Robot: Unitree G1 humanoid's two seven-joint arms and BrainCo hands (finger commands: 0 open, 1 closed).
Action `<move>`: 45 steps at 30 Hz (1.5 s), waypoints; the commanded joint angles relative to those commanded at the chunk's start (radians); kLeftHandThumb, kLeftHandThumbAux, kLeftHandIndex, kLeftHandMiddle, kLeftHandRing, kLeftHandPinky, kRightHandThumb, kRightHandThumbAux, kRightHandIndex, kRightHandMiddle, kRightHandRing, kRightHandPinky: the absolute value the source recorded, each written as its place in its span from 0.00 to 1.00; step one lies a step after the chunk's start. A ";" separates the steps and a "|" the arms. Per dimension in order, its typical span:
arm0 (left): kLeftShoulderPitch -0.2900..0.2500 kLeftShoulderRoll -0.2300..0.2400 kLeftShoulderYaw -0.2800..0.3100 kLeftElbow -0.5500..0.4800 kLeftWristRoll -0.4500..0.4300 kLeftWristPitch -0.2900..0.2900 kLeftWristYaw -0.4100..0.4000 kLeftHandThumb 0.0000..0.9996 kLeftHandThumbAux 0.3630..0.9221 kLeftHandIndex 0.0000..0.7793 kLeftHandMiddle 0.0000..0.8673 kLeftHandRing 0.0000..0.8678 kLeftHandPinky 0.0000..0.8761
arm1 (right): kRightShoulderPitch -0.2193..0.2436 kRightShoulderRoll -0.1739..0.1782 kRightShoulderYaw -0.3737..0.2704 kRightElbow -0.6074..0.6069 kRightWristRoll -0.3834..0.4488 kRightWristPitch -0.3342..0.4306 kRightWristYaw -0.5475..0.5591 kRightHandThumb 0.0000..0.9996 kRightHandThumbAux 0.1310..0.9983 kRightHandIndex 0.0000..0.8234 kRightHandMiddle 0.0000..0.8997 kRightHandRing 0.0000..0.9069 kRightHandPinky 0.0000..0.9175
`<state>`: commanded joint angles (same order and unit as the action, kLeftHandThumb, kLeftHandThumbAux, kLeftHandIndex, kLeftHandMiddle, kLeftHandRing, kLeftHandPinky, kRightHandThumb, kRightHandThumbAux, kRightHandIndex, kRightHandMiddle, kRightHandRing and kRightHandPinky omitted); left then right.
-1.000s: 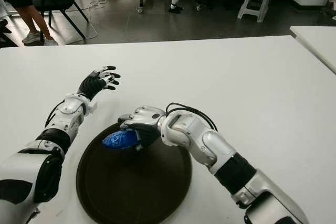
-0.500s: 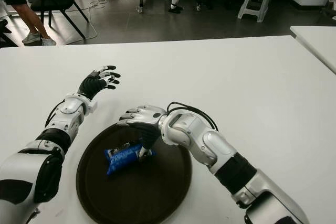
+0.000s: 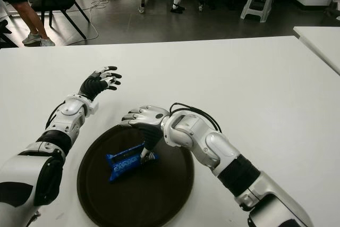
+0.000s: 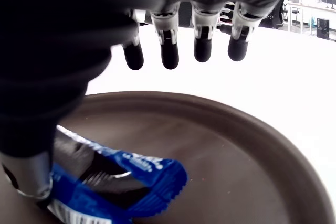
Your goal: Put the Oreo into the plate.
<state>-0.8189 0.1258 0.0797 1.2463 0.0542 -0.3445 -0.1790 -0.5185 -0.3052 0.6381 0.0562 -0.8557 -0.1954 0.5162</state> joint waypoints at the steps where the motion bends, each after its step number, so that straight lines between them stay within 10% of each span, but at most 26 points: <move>1: 0.000 0.000 0.000 0.000 0.000 0.000 0.001 0.12 0.60 0.27 0.39 0.39 0.41 | 0.000 -0.001 -0.001 -0.001 -0.001 0.000 0.000 0.00 0.60 0.00 0.00 0.00 0.00; 17: 0.001 -0.003 -0.001 0.002 -0.002 -0.003 0.009 0.13 0.61 0.27 0.39 0.39 0.42 | -0.001 -0.017 -0.053 0.011 0.043 -0.014 -0.019 0.00 0.58 0.00 0.00 0.00 0.00; 21: 0.000 -0.003 -0.002 0.003 -0.001 -0.002 0.011 0.13 0.62 0.28 0.39 0.39 0.41 | -0.059 -0.094 -0.166 0.119 0.222 -0.138 -0.007 0.00 0.63 0.00 0.00 0.00 0.00; 29: -0.005 0.002 -0.004 0.008 0.001 0.010 0.011 0.13 0.62 0.28 0.39 0.41 0.42 | -0.117 -0.056 -0.284 0.401 0.415 -0.291 -0.122 0.00 0.68 0.00 0.00 0.00 0.02; 33: -0.004 0.006 -0.004 0.012 0.000 0.015 0.004 0.11 0.58 0.29 0.39 0.41 0.43 | -0.200 -0.028 -0.398 0.742 0.505 -0.394 -0.284 0.00 0.64 0.05 0.06 0.06 0.06; 45: 0.000 0.010 0.001 0.014 -0.006 -0.007 -0.030 0.04 0.55 0.27 0.38 0.40 0.42 | -0.280 0.022 -0.585 1.121 0.666 -0.336 -0.440 0.00 0.61 0.21 0.26 0.26 0.26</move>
<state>-0.8184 0.1358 0.0803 1.2603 0.0481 -0.3519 -0.2093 -0.7986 -0.2828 0.0527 1.1774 -0.1901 -0.5317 0.0760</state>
